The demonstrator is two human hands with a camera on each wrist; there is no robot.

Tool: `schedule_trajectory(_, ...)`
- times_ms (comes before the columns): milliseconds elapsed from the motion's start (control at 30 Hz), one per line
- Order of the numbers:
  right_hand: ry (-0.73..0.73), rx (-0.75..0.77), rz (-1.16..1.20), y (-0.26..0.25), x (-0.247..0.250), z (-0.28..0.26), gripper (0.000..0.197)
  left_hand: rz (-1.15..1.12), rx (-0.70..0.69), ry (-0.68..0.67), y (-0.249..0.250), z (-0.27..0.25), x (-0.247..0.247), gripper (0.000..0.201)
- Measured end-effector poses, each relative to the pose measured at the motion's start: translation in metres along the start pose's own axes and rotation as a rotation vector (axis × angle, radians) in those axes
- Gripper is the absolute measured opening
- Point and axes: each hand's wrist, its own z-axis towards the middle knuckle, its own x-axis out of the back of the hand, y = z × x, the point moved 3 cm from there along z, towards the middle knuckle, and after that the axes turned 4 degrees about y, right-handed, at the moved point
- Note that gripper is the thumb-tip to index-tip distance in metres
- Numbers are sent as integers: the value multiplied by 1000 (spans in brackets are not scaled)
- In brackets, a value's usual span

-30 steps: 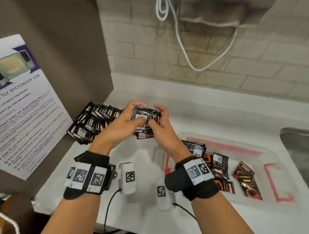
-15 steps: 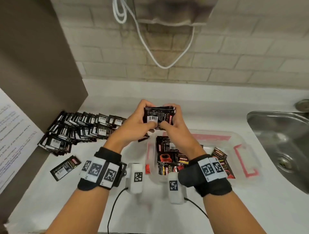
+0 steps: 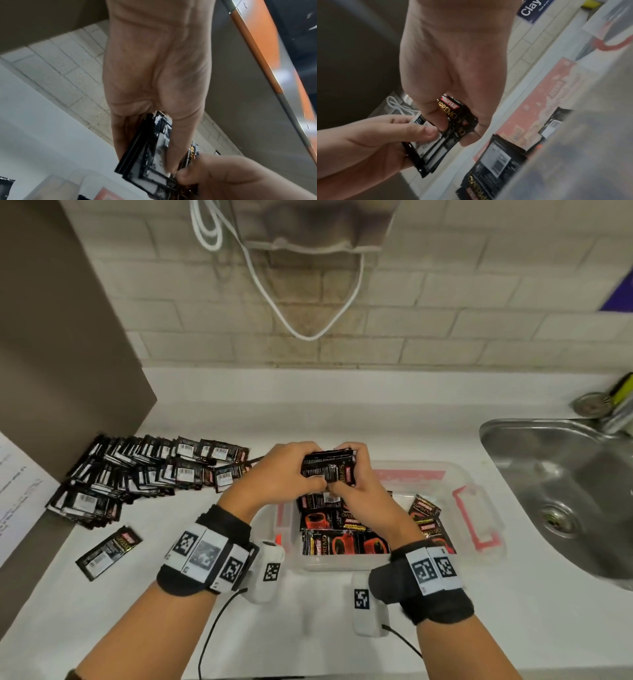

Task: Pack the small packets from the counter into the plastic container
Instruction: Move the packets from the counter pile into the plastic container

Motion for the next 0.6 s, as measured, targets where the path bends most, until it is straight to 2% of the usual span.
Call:
schedule_trajectory(133,-19,-16,-48,9,6,-3,36,76,6,-50,0,0,-11,30)
schedule_trajectory(267,-1,-33,-203,20,17,-5,39,164,41,-97,-5,-2,-26,32)
schedule_trajectory(367,42,-77,-259,32,18,-6,45,365,-2,-70,-8,-5,-41,31)
schedule_trajectory(433,63,-97,-310,39,16,-5,44,405,-39,-45,-7,-8,-50,32)
schedule_trajectory(600,75,-165,-413,55,17,-2,43,537,-110,-50,-4,-12,-62,50)
